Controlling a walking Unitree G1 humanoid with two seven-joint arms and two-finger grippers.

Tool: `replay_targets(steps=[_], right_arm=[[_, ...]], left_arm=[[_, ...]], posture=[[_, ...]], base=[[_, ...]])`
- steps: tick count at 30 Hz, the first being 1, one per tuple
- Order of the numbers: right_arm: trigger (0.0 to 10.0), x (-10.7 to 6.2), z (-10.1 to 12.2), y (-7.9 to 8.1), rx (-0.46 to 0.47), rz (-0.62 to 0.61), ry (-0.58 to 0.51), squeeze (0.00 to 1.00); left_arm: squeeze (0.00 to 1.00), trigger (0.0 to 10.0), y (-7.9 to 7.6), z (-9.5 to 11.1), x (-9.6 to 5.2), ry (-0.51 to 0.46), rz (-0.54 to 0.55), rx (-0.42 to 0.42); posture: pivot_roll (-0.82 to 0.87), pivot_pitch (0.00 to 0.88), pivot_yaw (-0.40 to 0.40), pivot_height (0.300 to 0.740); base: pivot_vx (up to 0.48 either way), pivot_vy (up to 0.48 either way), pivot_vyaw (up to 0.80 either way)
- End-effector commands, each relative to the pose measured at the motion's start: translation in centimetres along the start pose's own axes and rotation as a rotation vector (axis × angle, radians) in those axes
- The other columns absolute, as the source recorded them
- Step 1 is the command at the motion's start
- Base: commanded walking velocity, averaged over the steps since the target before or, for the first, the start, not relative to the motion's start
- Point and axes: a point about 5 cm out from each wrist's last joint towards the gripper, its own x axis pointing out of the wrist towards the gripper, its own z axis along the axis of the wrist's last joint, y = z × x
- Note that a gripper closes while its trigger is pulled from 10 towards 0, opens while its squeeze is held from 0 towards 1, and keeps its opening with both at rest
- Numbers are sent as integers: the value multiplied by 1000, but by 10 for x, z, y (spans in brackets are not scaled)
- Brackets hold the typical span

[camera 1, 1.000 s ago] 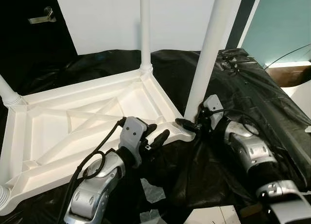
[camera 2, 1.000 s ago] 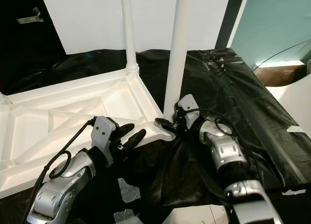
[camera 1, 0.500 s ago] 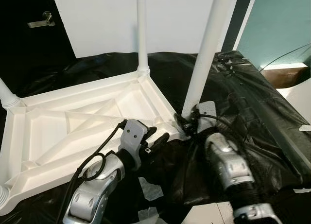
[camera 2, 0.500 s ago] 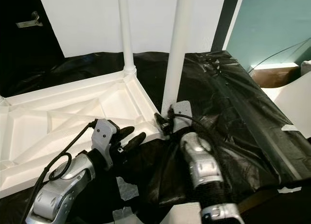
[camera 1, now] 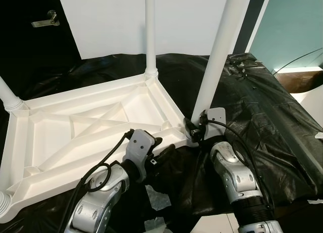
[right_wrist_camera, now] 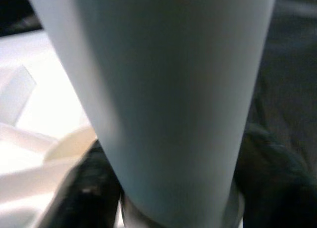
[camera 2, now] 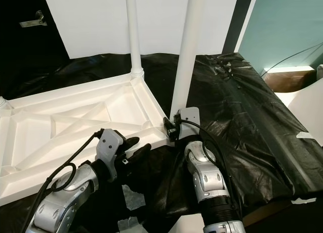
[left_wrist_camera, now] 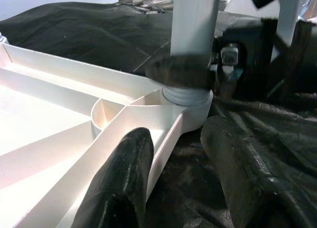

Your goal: Building children table

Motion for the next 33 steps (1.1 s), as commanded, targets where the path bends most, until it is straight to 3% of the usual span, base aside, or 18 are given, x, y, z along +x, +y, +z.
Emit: replay_targets(steps=[1, 8, 10, 13, 14, 17, 18, 21, 26, 33], right_arm=[[10000, -2, -8, -2, 10, -16, 37, 1000], [10000, -3, -4, -17, -42, 58, 17, 1000], [10000, -2, 0, -28, -76, 153, 3, 1000], [10000, -2, 0, -28, -76, 153, 3, 1000], [10000, -2, 3, -31, -91, 212, -5, 925], [10000, -2, 3, -31, -91, 212, -5, 925], [10000, -2, 7, -32, -115, 280, -13, 0], [10000, 8, 19, -35, -220, 496, 2, 0], [10000, 15, 23, -32, -269, 612, 34, 0], [10000, 18, 23, -32, -297, 649, 43, 0]], left_arm=[[0, 10000, -1, -1, 0, 6, 2, 5], [0, 10000, -1, 0, 1, 1, 5, 6], [0, 10000, 0, 1, 2, -1, 7, 6], [0, 10000, 0, 1, 2, -1, 7, 6], [0, 10000, 1, 1, 2, -2, 10, 5], [0, 10000, 1, 1, 2, -2, 10, 5], [0, 10000, 1, 1, 3, -4, 12, 5], [0, 10000, 3, 3, 4, -12, 18, 7], [0, 10000, 4, 4, 4, -15, 20, 9], [0, 10000, 4, 4, 3, -15, 21, 10]], posture=[[90, 0, -24, 740], [84, 0, -24, 740], [82, 0, -23, 740], [82, 0, -23, 740], [81, 0, -22, 740], [81, 0, -22, 740], [80, 0, -21, 740], [78, 0, -19, 740], [83, 0, -15, 740], [83, 0, -15, 740]], base=[[0, 0, 0], [0, 0, 0], [0, 0, 0], [0, 0, 0], [0, 0, 0], [0, 0, 0], [0, 0, 0], [0, 0, 0], [0, 0, 0], [0, 0, 0]])
